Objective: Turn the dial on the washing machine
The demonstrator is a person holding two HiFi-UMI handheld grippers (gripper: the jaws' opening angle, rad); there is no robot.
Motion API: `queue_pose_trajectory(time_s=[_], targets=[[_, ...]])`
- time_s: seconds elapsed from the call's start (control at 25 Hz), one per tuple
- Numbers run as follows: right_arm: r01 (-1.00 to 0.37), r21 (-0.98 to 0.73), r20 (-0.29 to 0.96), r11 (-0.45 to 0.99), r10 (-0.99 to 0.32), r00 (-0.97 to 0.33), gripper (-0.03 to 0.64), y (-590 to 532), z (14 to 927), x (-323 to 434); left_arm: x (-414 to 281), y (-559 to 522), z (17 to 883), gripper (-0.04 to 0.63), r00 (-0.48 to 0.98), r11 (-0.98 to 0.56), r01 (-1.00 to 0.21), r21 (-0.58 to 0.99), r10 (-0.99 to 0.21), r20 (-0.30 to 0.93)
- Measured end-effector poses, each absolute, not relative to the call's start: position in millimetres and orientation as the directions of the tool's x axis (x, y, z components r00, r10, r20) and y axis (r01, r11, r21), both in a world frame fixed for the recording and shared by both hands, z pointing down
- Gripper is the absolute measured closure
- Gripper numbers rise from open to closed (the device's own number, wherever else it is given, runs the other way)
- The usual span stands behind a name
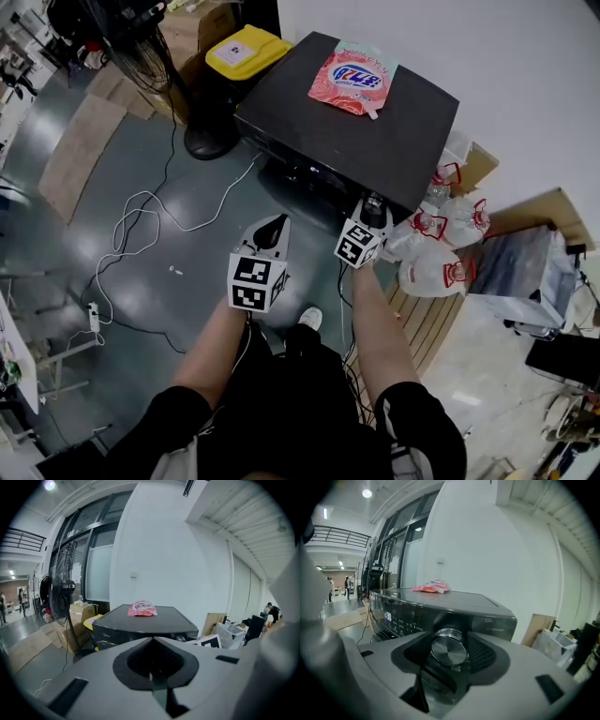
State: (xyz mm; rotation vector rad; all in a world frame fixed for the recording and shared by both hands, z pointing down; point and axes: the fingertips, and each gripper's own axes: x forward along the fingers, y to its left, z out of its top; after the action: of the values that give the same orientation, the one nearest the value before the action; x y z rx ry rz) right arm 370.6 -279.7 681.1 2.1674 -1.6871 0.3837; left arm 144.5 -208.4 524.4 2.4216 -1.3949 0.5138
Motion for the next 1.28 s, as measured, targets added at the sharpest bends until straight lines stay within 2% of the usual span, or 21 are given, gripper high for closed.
queue_pose_trajectory(time_s=[0.6,0.96,1.16,1.28], targets=[[-0.977,0.043,0.426,-0.209,-0.88,0.207,0.374,-279.0,681.8,373.1,148.4,-203.0,523.1,0.589,0.46,-0.497,-0.867,0.043,-0.763,0.454],[-0.955,-0.189,0.392,-0.231,-0.909,0.142,0.38,-279.1,681.3,382.4,147.9,-202.6,526.4,0.589,0.456,-0.487,-0.872,0.056,-0.764,0.457],[-0.804,-0.494,0.44,-0.331,-0.893,0.097,0.348,-276.3,698.2,385.0,147.0,-204.8,526.2,0.589,0.455,-0.486,-0.872,0.057,-0.763,0.459],[-0.797,-0.506,0.461,-0.331,-0.884,0.075,0.344,-278.7,706.0,381.7,145.9,-206.5,524.5,0.589,0.455,-0.487,-0.872,0.054,-0.764,0.457]])
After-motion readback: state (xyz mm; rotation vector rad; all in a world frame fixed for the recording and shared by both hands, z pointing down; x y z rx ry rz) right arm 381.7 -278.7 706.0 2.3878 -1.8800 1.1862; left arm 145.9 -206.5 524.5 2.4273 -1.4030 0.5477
